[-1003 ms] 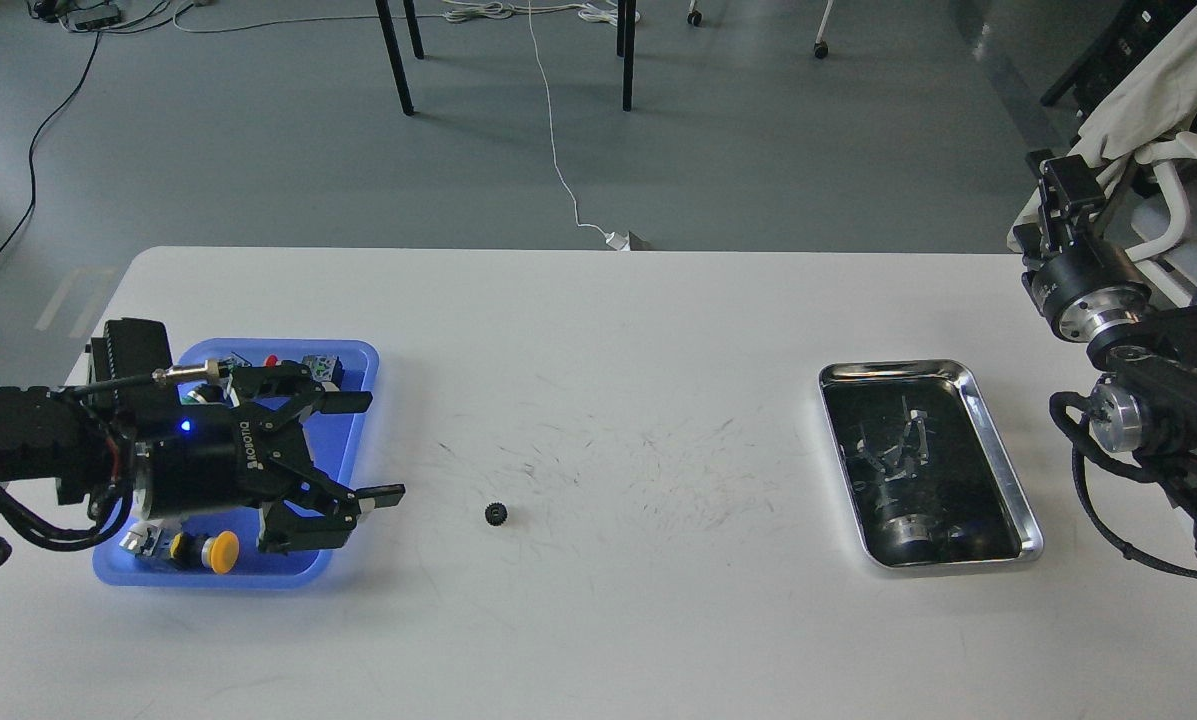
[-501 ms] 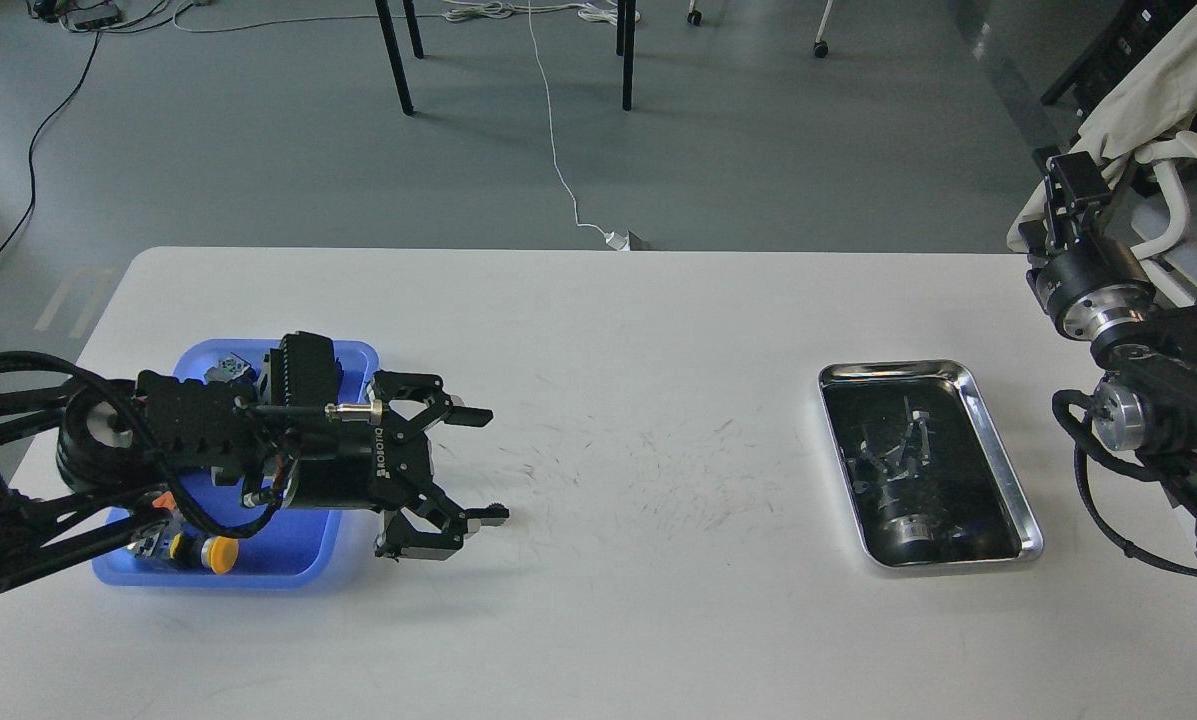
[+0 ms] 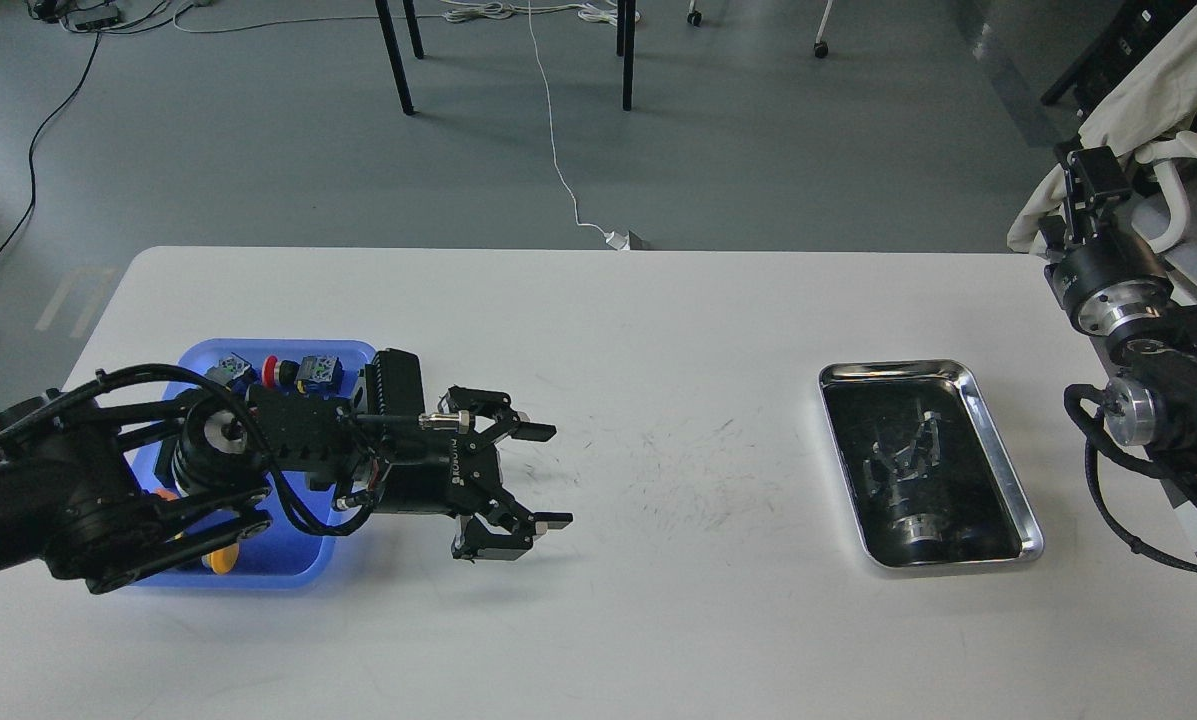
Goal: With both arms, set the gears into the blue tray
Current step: 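Extend the left gripper past the blue tray toward the black part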
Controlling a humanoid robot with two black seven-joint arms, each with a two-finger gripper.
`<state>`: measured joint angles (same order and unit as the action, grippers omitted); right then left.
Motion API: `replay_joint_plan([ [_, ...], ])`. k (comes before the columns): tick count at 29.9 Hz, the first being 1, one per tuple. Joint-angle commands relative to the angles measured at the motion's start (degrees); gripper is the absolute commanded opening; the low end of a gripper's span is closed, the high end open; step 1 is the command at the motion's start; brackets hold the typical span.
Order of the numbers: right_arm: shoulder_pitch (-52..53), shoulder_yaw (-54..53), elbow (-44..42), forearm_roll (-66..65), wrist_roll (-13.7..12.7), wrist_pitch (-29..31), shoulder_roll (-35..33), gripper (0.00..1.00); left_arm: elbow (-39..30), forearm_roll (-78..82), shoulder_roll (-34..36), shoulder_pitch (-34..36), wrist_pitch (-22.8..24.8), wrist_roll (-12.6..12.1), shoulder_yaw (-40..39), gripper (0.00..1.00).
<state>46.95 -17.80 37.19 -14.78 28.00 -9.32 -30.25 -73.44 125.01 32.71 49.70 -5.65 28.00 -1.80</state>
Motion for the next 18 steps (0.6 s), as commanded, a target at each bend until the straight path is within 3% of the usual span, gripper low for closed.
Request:
replay_joint_plan([
  [1,0.0,0.0,0.0,-0.1,0.0,-0.2,0.1,0.95,2.8,0.0,-0.5,-0.7,-2.0,0.0,0.1,0.85],
  [9,0.0,0.2,0.0,-0.1,0.0,-0.5,0.2,0.95,4.5,0.0,-0.9,-1.7,-6.9,0.0,0.0,0.84],
  [18,0.0,0.4,0.0,-0.1,0.0,-0.6,0.5,0.95,6.6,0.0,-0.7,-5.1,-8.6,0.0,0.0,0.84],
])
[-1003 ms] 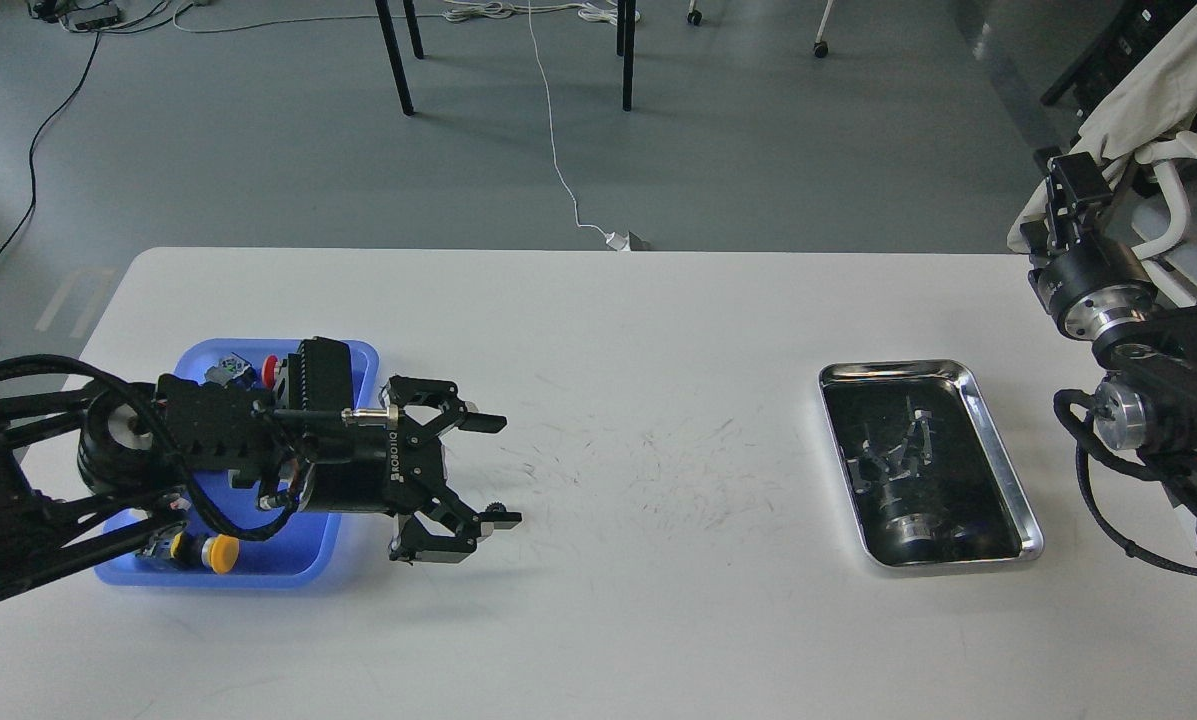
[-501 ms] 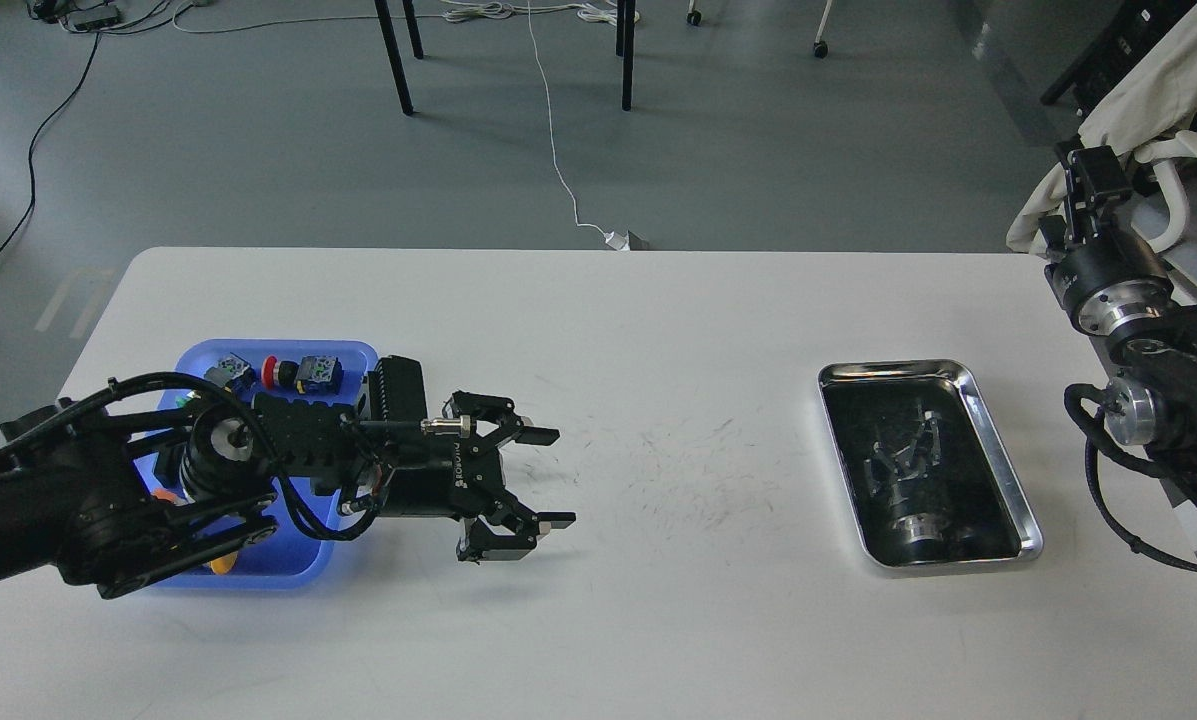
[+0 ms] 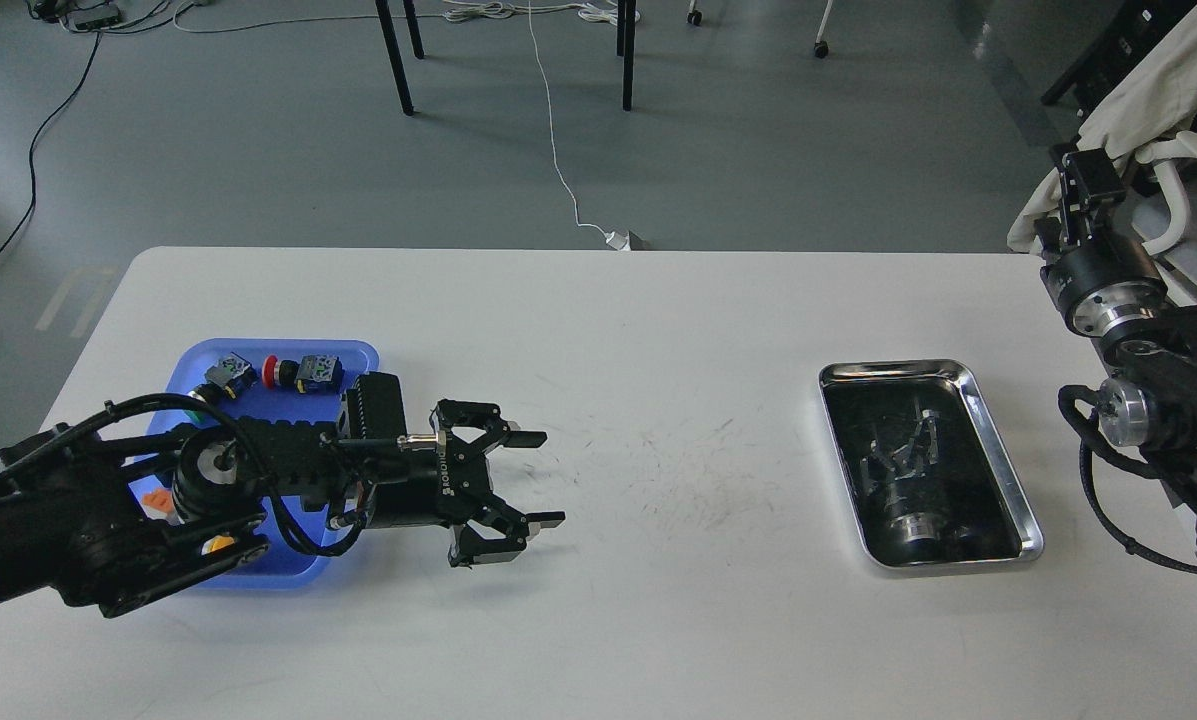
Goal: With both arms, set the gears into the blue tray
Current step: 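Lower the left gripper onto the black part and close it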
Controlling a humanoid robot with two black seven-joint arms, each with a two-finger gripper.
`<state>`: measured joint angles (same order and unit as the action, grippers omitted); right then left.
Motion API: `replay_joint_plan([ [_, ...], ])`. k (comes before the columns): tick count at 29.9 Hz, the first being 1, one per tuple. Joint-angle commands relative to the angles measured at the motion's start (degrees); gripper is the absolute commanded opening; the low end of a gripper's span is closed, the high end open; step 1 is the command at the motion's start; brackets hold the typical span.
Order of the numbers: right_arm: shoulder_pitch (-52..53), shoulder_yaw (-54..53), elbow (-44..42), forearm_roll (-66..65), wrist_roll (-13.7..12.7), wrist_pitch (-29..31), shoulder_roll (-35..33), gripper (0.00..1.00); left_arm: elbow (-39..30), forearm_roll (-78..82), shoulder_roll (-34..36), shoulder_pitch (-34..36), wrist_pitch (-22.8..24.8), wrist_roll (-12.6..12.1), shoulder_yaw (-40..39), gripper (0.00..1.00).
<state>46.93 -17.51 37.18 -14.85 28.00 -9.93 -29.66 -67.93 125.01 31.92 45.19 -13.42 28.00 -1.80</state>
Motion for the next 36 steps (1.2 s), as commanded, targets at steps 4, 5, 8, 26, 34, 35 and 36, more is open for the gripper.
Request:
replay_joint_plan([
  [4,0.0,0.2,0.1,0.0,0.0,0.0,0.0,0.95,3.5,0.0,0.0,-0.6,-1.6,0.0,0.0,0.84],
  [5,0.1,0.2,0.1,0.0,0.0,0.0,0.0,0.95,4.4,0.0,-0.1,-0.6,-2.1,0.0,0.1,0.84],
  [8,0.1,0.3,0.1,0.0,0.0,0.1,-0.2,0.95,5.1,0.0,0.2,-1.8,-3.9,0.0,0.5,0.84],
  [26,0.0,0.7,0.1,-0.2,0.0,0.0,-0.3,0.95,5.4,0.0,0.6,-4.8,-5.0,0.0,0.7,0.71],
  [34,0.0,0.7,0.0,-0.2,0.0,0.1,-0.1,0.95,6.1,0.0,-0.1,-4.8,-5.0,0.0,0.8,0.64],
  [35,0.0,0.8,0.0,-0.2,0.0,0.1,0.0,0.95,6.2,0.0,-0.1,-4.9,-5.0,0.0,0.8,0.64],
  [36,0.0,0.8,0.0,-0.2,0.0,0.1,0.0,0.95,6.4,0.0,-0.1,-5.1,-5.0,0.0,0.8,0.64],
])
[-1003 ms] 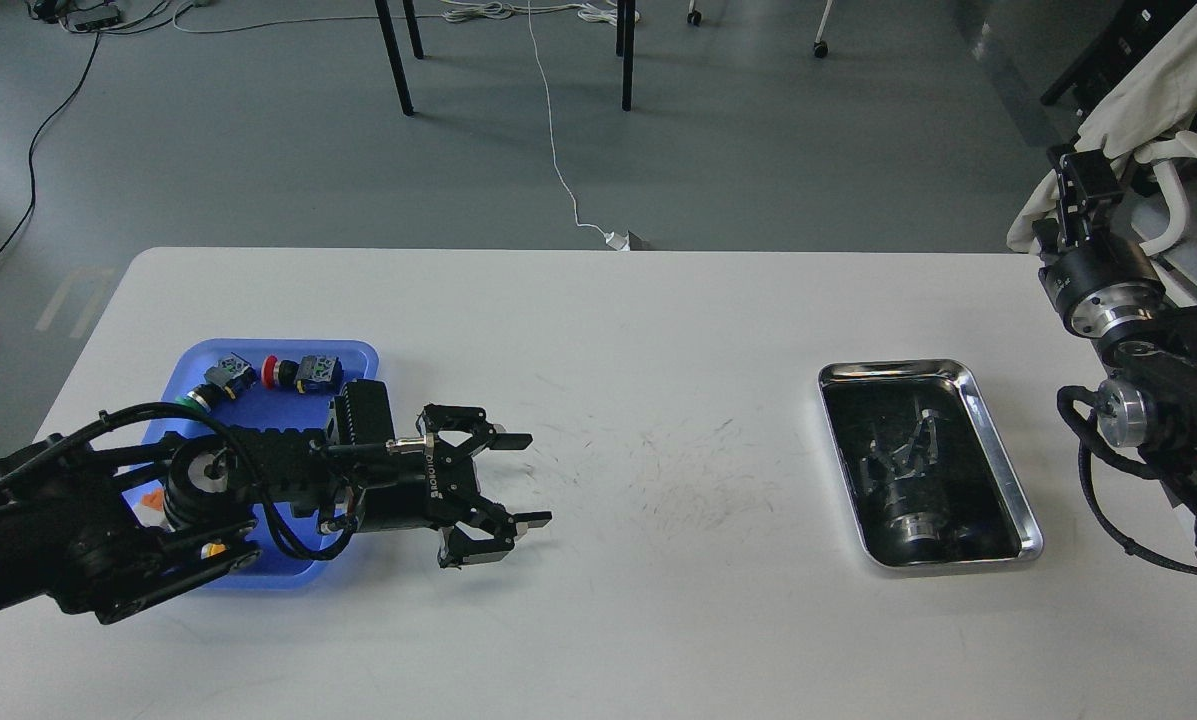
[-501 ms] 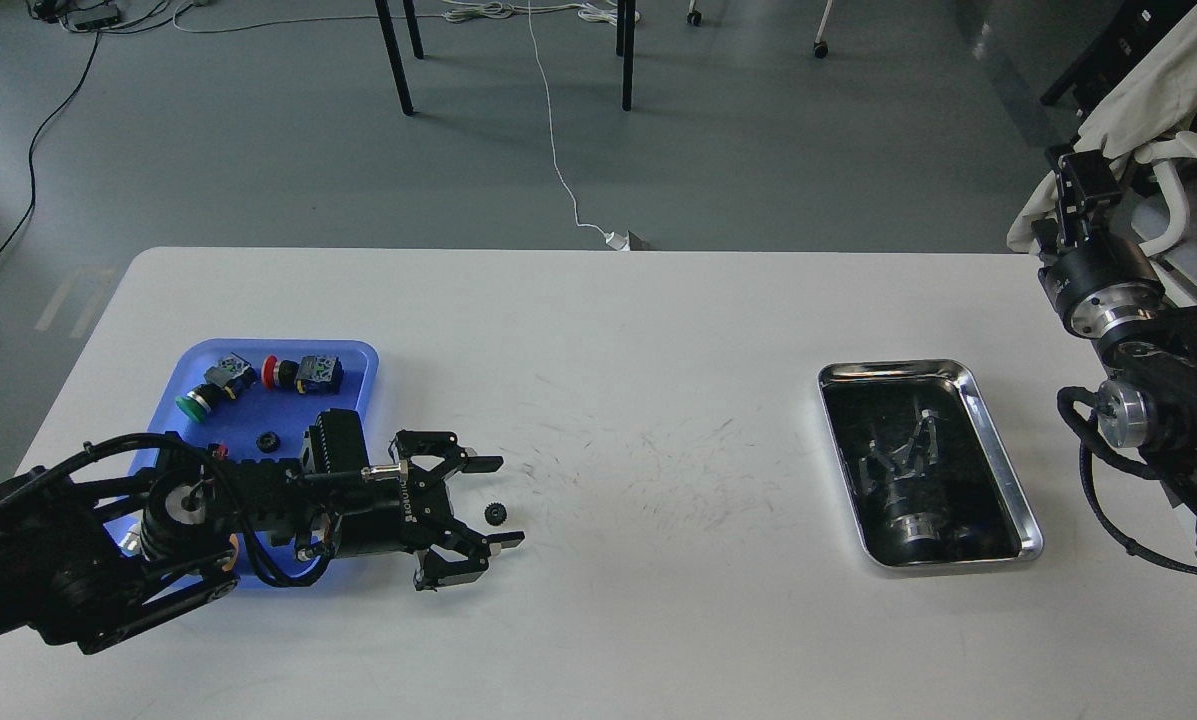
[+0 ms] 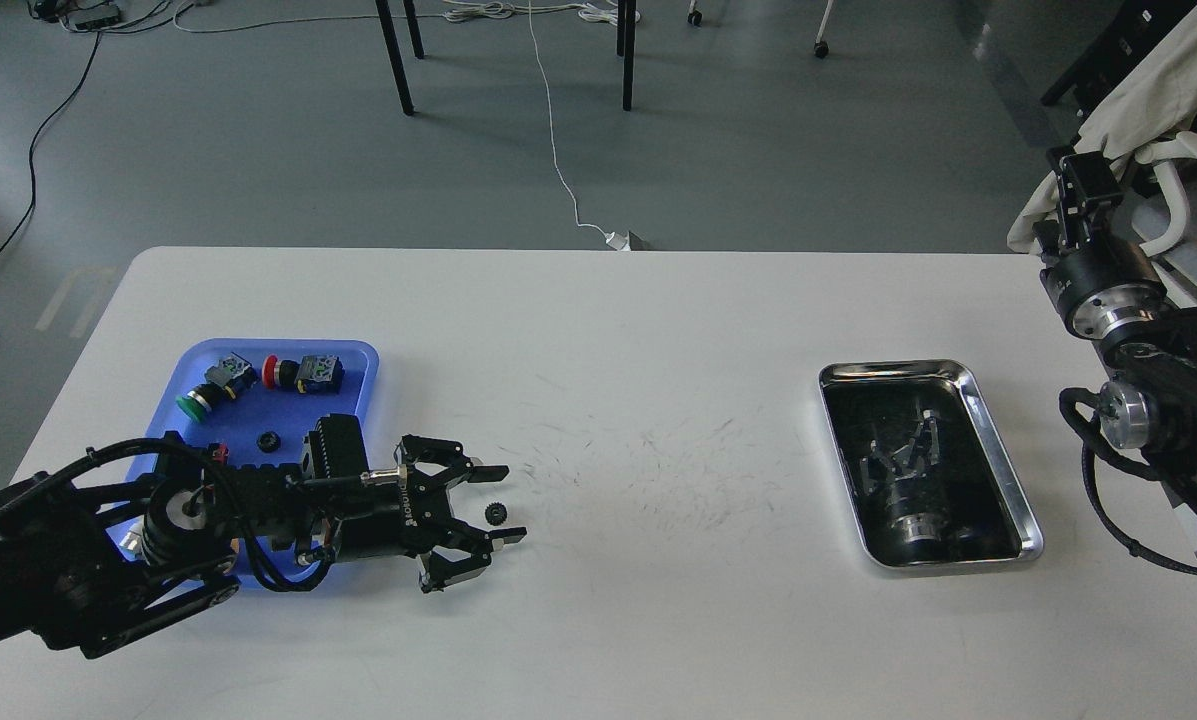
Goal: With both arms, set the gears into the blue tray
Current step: 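Lower the left gripper onto the black part and close it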
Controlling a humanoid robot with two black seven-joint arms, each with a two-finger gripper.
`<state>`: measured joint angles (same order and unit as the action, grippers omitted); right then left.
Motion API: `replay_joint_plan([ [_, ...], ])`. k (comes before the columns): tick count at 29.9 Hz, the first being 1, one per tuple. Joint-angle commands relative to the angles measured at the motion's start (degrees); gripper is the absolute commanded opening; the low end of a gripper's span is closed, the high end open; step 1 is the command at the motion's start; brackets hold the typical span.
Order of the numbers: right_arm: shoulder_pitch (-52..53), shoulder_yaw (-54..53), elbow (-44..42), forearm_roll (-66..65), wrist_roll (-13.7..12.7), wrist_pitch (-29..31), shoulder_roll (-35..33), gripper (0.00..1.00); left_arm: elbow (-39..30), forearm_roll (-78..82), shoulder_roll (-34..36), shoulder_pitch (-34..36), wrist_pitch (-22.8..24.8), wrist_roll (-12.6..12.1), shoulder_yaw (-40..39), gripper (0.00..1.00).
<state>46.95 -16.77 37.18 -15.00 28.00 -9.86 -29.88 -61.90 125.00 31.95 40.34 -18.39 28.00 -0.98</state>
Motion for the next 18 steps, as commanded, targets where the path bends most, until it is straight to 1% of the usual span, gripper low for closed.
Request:
replay_joint_plan([
  [1,0.0,0.1,0.0,0.0,0.0,0.0,0.3,0.95,0.7,0.0,-0.1,-0.3,0.0,0.0,0.0,0.64],
  [12,0.0,0.1,0.1,0.0,0.0,0.0,0.3,0.95,1.6,0.0,0.0,-1.6,-0.1,0.0,0.1,0.64],
  [17,-0.1,0.2,0.1,0.0,0.0,0.0,0.2,0.95,1.2,0.0,0.4,-1.4,-0.2,0.0,0.1,0.58],
  [18,-0.1,0.1,0.0,0.0,0.0,0.0,0.2,0.95,1.3,0.0,0.4,-1.3,-0.2,0.0,0.1,0.55],
])
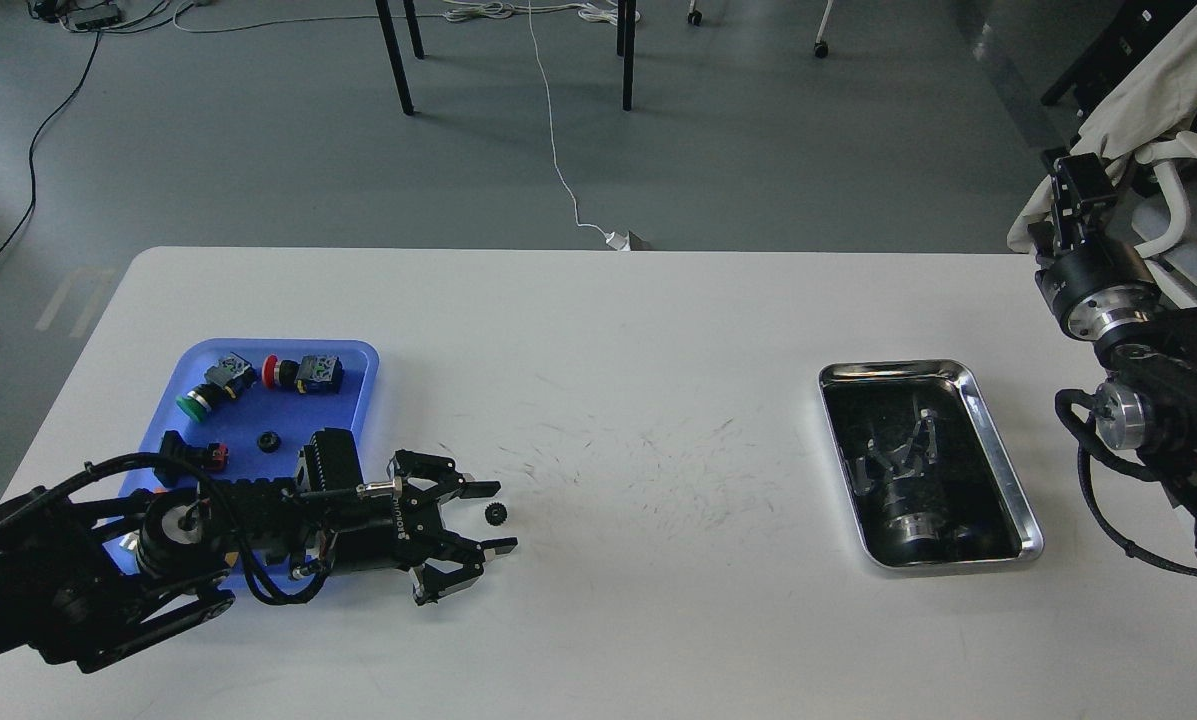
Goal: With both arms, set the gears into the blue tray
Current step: 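Lower the left gripper onto the black part and close it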
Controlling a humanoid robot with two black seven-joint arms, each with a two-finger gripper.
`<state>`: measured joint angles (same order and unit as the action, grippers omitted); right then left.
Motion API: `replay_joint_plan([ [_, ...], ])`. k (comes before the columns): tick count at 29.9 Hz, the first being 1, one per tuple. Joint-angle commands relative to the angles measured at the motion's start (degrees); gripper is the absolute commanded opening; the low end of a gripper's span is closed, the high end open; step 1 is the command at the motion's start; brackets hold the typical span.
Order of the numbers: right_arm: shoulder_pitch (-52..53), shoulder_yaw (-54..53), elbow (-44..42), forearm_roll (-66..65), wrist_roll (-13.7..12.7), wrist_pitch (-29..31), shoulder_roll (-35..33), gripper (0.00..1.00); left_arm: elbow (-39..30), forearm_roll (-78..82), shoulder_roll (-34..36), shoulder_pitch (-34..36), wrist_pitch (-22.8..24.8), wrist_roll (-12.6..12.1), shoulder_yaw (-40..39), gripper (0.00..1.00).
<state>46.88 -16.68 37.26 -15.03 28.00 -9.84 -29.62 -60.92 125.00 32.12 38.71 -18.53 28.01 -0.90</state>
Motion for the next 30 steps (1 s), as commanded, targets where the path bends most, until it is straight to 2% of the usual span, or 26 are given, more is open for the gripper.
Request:
replay_joint_plan([
  [1,0.0,0.0,0.0,0.0,0.0,0.0,0.0,0.95,0.3,0.0,0.2,0.4,0.0,0.0,0.0,0.51],
  [7,-0.1,0.0,0.0,0.0,0.0,0.0,-0.1,0.95,0.4,0.0,0.3,0.1,0.0,0.0,0.0,0.4],
  [17,-0.1,0.0,0.0,0.0,0.0,0.0,-0.1,0.95,0.5,0.0,0.0,0.1,0.0,0.0,0.0,0.34],
  [24,-0.2,0.0,0.0,0.0,0.0,0.0,-0.1,0.95,0.5,0.0,0.1,0.0,0.0,0.0,0.0,0.21],
  [30,-0.4,0.0,0.0,0.0,0.0,-0.1,-0.2,0.95,0.4,0.0,0.0,0.0,0.0,0.0,0.0,0.14],
])
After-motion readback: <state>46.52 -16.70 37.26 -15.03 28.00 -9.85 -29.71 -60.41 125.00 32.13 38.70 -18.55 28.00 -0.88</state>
